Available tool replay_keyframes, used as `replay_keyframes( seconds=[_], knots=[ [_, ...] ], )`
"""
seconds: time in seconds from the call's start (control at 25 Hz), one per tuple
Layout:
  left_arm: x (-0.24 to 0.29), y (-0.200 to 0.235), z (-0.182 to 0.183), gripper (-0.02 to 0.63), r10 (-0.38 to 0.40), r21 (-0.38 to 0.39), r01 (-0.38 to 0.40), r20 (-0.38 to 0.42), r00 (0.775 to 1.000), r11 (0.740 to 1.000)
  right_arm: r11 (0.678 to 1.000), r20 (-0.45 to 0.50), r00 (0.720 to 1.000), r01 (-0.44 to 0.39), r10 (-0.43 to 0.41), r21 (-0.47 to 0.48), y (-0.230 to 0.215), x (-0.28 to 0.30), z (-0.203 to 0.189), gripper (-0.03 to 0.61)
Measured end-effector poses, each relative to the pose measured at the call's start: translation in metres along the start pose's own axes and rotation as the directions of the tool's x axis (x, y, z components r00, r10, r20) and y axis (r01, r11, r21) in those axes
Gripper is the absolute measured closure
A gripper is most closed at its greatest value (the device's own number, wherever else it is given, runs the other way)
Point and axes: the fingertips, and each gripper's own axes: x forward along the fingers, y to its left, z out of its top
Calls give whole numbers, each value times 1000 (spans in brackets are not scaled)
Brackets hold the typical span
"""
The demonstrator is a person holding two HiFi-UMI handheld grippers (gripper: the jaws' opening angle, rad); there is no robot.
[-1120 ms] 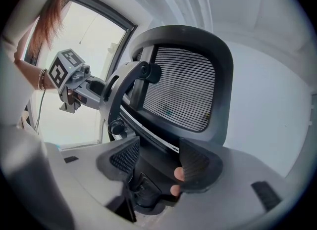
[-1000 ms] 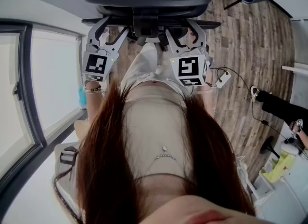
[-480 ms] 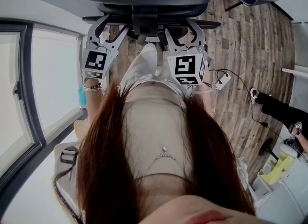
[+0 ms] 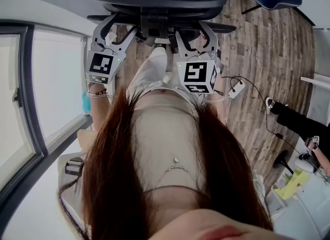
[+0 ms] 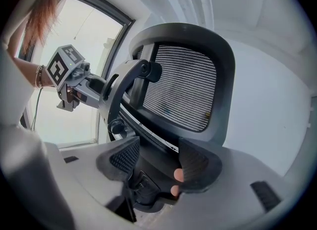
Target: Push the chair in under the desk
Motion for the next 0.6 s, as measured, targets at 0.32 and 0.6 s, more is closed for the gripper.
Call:
replay_keyframes(
  seconds=[0.32, 0.6],
  knots=[
    [14, 12, 1, 347, -1, -21, 0, -40, 999, 1000, 1000, 5, 1000, 0, 0, -14, -7, 14, 3, 331],
    [27, 19, 4, 347, -1, -24, 0, -49, 999, 1000, 999, 10, 1000, 0, 1, -43, -19, 26, 3, 331]
  ],
)
